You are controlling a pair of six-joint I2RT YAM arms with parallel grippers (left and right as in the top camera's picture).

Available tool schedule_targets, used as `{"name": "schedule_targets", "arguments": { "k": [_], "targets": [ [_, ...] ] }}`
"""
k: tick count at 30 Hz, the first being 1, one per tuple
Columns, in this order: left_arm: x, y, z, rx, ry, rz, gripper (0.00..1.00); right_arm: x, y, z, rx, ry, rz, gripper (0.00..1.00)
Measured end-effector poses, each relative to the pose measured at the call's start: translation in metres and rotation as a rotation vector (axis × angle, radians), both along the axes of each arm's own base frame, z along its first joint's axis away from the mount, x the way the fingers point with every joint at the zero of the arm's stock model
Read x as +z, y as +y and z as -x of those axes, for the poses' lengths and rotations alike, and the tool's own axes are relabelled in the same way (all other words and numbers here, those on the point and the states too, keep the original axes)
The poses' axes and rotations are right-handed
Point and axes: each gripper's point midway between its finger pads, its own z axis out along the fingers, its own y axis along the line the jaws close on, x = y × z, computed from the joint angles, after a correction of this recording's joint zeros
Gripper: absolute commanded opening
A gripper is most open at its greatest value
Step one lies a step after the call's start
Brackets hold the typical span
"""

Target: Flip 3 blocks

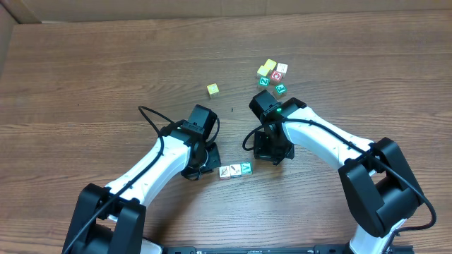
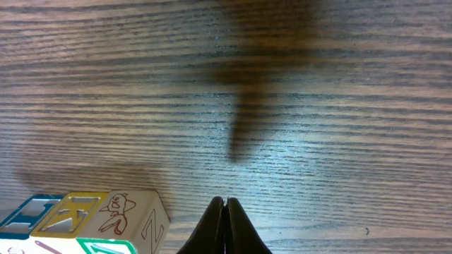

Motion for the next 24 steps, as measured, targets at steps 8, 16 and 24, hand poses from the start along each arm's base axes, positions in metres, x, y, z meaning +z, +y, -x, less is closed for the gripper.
{"name": "schedule_targets", "arguments": {
  "k": [8, 16, 24],
  "targets": [
    [0.001, -0.009, -0.004, -0.024, -0.030, 0.013, 0.04, 0.001, 0.004, 0.003, -0.001, 0.018, -0.024, 0.04],
    [-0.001, -0.007, 0.002, -0.025, -0.007, 0.002, 0.04, 0.002, 0.012, 0.010, -0.001, 0.054, -0.075, 0.04],
    [-0.012, 0.000, 0.017, 0.001, 0.036, -0.016, 0.04, -0.007, 0.012, 0.020, -0.016, 0.086, -0.092, 0.04]
  ]
}}
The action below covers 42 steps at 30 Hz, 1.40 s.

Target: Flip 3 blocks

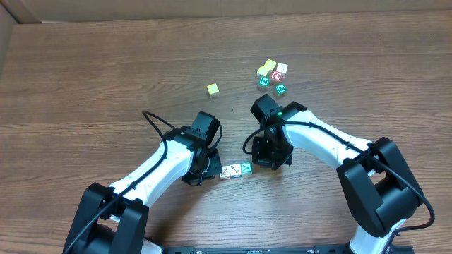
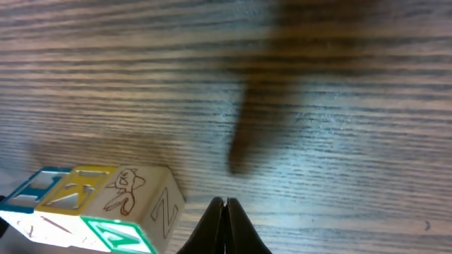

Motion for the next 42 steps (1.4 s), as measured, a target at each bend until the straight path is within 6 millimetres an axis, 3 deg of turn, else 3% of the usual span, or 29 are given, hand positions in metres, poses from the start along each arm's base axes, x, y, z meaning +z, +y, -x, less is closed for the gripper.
{"name": "schedule_targets", "arguments": {
  "k": [16, 42],
  "targets": [
    [-0.002, -0.001, -0.002, 0.011, -0.012, 0.006, 0.04, 0.003, 0.020, 0.012, 0.033, 0.024, -0.059, 0.04],
    [-0.002, -0.008, -0.002, -0.001, -0.023, 0.013, 0.04, 0.003, 0.022, 0.012, 0.036, 0.020, -0.063, 0.04]
  ]
}}
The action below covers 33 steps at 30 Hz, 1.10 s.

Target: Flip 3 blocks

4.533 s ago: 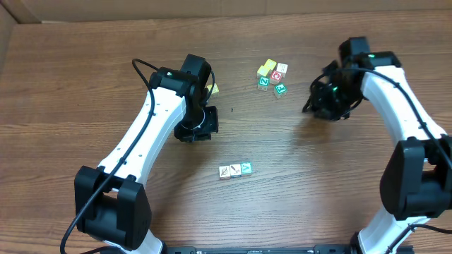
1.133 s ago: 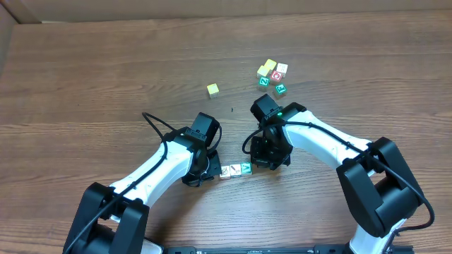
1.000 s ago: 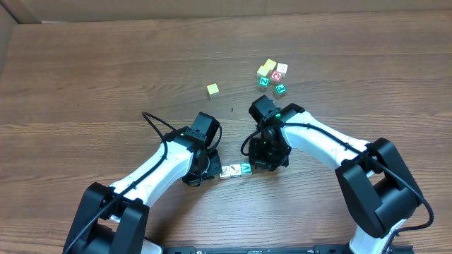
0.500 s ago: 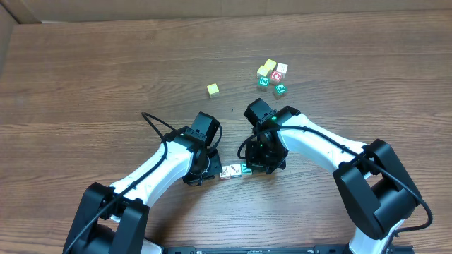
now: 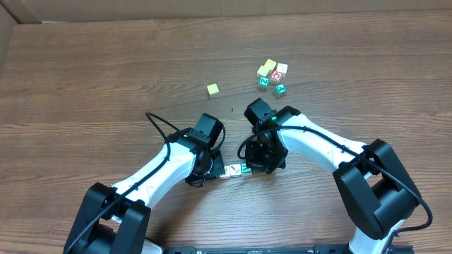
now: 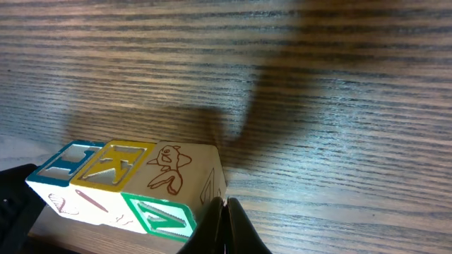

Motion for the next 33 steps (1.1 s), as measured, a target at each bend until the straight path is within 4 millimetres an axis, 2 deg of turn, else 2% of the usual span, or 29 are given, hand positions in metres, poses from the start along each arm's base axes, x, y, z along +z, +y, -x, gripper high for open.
{"name": "schedule_targets", "arguments": {
  "k": [33],
  "targets": [
    [0.0009, -0.0044, -0.0069, 0.000, -0.028, 0.019, 0.04, 0.0000, 0.0003, -0.0005, 0.000, -0.002, -0.001, 0.04]
  ]
}}
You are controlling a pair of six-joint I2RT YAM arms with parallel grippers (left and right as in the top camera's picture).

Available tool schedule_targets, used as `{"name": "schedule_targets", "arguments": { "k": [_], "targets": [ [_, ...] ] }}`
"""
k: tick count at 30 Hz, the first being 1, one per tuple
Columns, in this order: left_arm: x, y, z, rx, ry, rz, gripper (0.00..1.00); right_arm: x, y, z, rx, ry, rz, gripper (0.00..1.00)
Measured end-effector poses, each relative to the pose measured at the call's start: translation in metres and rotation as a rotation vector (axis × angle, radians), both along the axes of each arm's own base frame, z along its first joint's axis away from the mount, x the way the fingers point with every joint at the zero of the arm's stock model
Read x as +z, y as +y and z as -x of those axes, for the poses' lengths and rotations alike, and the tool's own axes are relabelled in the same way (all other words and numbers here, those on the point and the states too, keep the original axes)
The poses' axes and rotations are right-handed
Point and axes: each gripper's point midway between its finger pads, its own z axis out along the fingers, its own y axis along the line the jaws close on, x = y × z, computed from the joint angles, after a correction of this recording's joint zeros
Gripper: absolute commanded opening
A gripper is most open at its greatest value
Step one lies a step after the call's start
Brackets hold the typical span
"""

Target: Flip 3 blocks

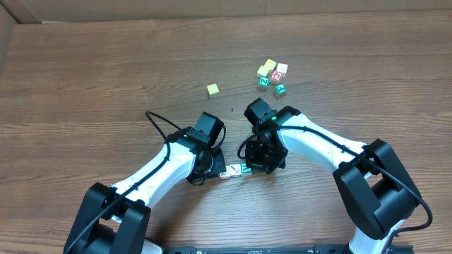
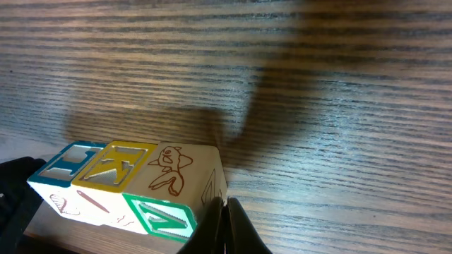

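Three letter blocks lie in a row, end to end, seen small in the overhead view as the row. Their upper faces are blue, yellow and a red drawing; the near faces are white and green. My right gripper is shut, its tips against the row's right end, and shows from above as the right gripper. My left gripper is at the row's left end. One of its black fingers shows there; its jaw state is hidden.
A cluster of several coloured blocks lies at the back right. A single yellow block sits to its left. Both arms reach in from the near edge of the wooden table.
Almost nothing has moved. The row and my shut right gripper stand as before; a little more of the left gripper's black finger shows at the row's left end.
At first both grippers stood apart from the row, the left to its left, the shut right to its right. Then both were nearer. By 1.1 s ago each was at its end of the row, the right tips touching, and they stay there now.
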Motion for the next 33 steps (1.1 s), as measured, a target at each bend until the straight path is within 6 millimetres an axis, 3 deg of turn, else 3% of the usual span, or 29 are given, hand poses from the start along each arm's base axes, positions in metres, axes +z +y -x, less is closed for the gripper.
{"name": "schedule_targets", "arguments": {
  "k": [24, 33],
  "targets": [
    [-0.0002, 0.0006, 0.0014, 0.000, 0.006, -0.002, 0.04, 0.0016, 0.0033, 0.0025, 0.000, 0.015, -0.021, 0.04],
    [0.0010, -0.0032, -0.0066, 0.000, -0.027, 0.013, 0.04, 0.0017, 0.0034, 0.0024, -0.001, 0.015, -0.021, 0.05]
  ]
}}
